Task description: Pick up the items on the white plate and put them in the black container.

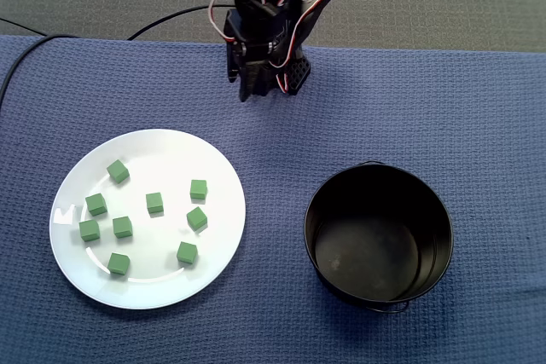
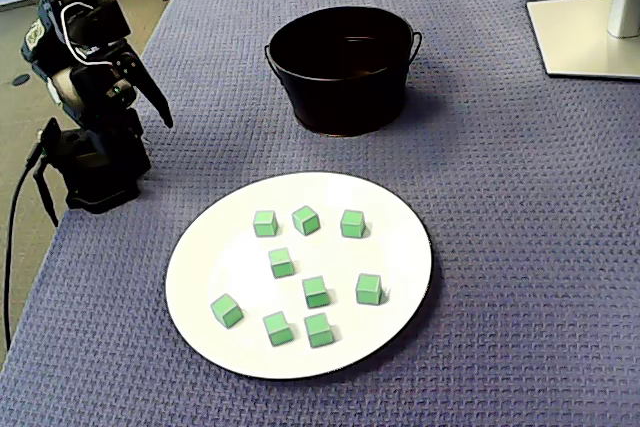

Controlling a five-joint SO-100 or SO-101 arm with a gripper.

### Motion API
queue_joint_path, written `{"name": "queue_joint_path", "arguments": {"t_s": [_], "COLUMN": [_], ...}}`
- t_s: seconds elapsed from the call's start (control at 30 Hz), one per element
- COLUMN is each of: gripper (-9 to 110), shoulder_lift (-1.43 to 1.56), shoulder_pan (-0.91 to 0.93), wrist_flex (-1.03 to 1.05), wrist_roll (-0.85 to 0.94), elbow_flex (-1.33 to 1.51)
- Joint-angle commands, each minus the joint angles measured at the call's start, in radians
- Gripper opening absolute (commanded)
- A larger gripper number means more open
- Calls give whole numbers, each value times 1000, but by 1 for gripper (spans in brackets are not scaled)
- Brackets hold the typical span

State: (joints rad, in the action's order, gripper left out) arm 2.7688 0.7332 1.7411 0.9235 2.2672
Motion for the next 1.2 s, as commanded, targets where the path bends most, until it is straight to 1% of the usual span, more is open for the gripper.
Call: {"name": "queue_joint_path", "arguments": {"t_s": [0.0,0.07,0.33,0.53,0.67,0.83,0.97,1.17], "gripper": [15,16,17,17,18,20,19,19], "shoulder_lift": [-227,-371,-818,-1045,-1158,-1259,-1312,-1384], "shoulder_pan": [52,57,6,-74,-123,-170,-193,-202], "wrist_flex": [-129,-212,-345,-373,-367,-410,-459,-514], "wrist_roll": [-32,-57,-129,-195,-282,-385,-419,-422], "elbow_flex": [-92,-149,-445,-604,-632,-620,-604,-606]}}
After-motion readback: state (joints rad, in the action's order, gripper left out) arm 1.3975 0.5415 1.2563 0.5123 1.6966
